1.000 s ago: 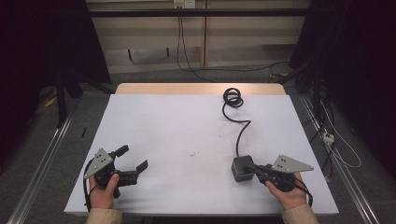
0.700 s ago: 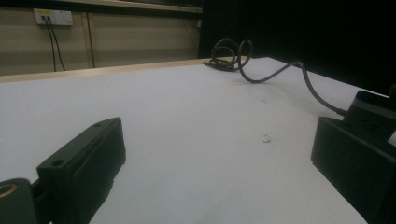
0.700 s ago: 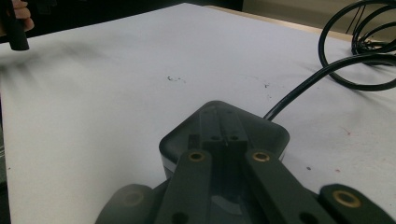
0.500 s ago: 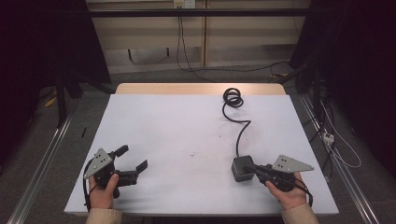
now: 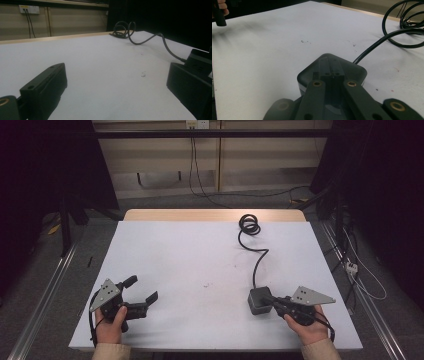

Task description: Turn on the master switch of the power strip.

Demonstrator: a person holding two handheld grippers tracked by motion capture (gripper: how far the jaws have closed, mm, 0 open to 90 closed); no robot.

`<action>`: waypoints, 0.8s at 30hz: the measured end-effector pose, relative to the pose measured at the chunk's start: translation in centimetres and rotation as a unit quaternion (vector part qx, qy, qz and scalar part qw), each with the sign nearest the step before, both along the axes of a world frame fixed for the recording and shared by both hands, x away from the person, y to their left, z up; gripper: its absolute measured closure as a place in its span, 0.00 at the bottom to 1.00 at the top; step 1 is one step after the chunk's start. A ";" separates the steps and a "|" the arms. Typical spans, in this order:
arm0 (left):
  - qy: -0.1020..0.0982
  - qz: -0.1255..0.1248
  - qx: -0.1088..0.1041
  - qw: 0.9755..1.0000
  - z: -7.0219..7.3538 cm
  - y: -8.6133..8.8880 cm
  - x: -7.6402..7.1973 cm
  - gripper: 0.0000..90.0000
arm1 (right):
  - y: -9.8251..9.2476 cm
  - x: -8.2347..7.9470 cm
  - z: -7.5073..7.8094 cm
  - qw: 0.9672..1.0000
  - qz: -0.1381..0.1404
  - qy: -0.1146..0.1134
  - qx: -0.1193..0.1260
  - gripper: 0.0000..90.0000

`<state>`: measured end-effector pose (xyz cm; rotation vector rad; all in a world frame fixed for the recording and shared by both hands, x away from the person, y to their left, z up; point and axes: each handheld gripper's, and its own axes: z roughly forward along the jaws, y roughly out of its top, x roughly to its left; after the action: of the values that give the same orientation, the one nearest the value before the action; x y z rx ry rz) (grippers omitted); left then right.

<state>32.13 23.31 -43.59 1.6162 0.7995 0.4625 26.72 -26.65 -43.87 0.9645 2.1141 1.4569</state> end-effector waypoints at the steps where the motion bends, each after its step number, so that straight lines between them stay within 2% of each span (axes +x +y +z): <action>1: 0.000 0.000 0.000 1.000 0.0 0.0 0.0 0.03 | 0.0 0.0 0.0 1.000 0.000 0.000 0.000 1.00; 24: 0.000 0.001 0.001 1.000 -0.1 0.0 0.0 0.03 | 0.1 0.0 0.0 1.000 -0.003 0.001 -0.003 1.00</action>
<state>32.17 23.28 -43.65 1.6181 0.8001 0.4655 26.68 -26.57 -43.83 0.9696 2.1146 1.4463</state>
